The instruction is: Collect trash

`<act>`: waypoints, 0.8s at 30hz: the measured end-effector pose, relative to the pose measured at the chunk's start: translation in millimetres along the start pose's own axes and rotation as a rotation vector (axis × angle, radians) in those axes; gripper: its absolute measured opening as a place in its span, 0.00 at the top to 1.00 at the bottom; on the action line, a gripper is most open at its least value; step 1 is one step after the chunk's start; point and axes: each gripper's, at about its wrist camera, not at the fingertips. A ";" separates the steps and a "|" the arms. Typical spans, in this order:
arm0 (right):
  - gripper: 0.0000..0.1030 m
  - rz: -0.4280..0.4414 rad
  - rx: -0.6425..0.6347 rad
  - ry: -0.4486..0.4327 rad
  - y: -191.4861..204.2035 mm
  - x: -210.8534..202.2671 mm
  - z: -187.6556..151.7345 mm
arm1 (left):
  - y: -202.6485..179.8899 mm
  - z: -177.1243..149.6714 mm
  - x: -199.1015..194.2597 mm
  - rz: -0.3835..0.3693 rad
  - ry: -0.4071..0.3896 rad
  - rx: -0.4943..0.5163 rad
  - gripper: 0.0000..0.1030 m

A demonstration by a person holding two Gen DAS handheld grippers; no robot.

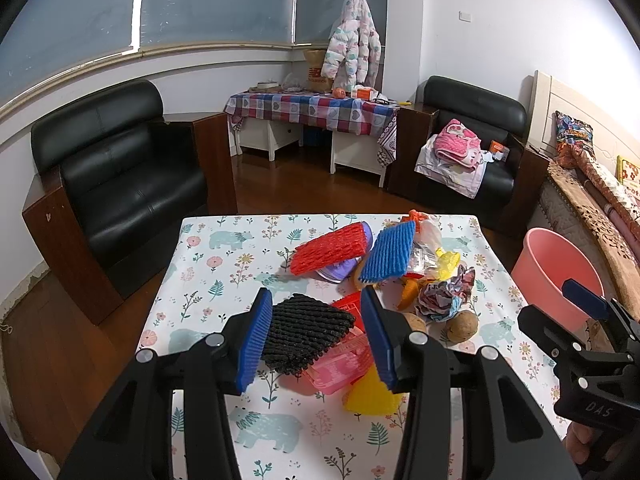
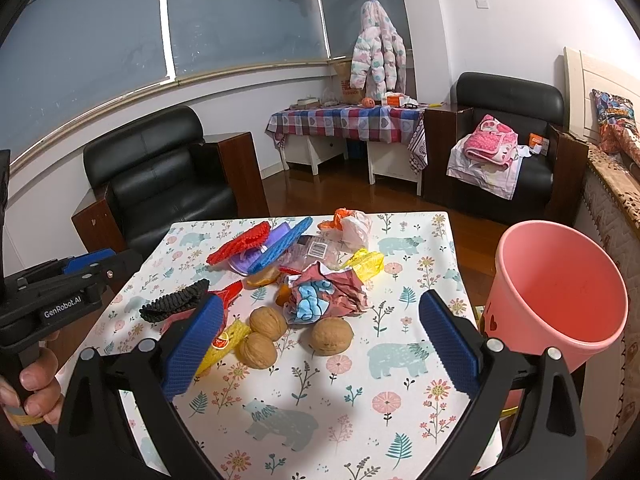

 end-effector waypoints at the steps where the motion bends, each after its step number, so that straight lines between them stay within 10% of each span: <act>1: 0.04 0.000 0.000 0.000 -0.2 -0.2 0.1 | 0.0 0.0 0.0 0.000 0.000 0.000 0.56; 20: 0.04 0.000 0.007 0.017 -3.4 4.7 -6.7 | 1.5 -0.2 -1.1 -0.010 -0.006 -0.004 0.56; 24: 0.04 -0.002 -0.001 0.025 -3.5 8.0 -5.9 | 12.3 -5.2 -9.9 -0.041 -0.045 -0.006 0.40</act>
Point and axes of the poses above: each gripper's, at about its wrist camera, not at the fingertips, and x roughly the way its jaws point, y to its left, z to its top, and after that the axes turned 7 degrees about y, right-handed
